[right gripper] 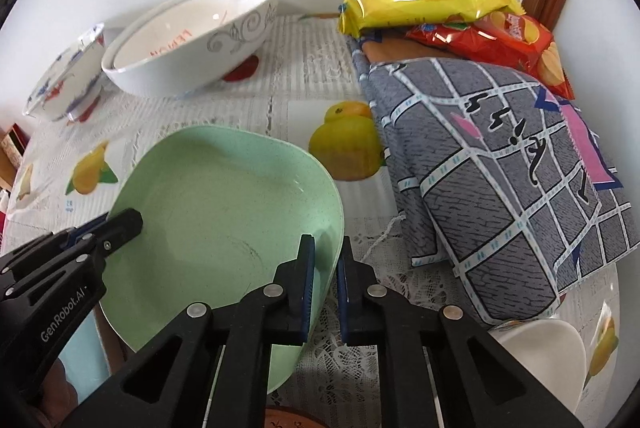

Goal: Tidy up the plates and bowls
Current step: 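Move both grippers to the green plate rim and close on it, then carry the green plate with both grippers and lower it onto the light-blue plate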

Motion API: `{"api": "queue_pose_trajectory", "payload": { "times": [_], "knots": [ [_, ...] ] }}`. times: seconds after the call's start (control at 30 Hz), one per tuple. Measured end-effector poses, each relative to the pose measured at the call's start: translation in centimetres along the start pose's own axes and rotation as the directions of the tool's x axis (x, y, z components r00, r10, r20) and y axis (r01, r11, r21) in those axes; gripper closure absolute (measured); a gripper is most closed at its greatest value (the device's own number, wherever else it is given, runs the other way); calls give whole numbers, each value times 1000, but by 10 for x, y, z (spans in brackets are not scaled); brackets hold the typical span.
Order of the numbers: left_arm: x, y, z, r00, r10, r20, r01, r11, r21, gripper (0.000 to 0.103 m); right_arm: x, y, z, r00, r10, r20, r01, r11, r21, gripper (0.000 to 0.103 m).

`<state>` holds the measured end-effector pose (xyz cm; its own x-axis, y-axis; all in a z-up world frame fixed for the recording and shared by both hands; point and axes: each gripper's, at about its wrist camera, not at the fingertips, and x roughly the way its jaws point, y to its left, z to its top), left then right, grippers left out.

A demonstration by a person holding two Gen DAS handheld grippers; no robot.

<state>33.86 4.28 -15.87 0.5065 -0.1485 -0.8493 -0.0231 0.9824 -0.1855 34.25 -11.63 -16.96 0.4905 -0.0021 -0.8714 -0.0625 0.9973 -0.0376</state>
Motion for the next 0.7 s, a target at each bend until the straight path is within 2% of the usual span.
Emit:
{"api": "queue_pose_trajectory", "payload": {
  "times": [0.37, 0.7],
  "knots": [
    [-68, -11, -5, 995, -40, 95, 38, 999, 20, 95, -65, -12, -9, 992, 64, 109, -71, 996, 59, 96],
    [-130, -27, -40, 991, -58, 122, 57, 998, 5, 95, -130, -23, -40, 984, 59, 165, -74, 994, 85, 96]
  ]
}}
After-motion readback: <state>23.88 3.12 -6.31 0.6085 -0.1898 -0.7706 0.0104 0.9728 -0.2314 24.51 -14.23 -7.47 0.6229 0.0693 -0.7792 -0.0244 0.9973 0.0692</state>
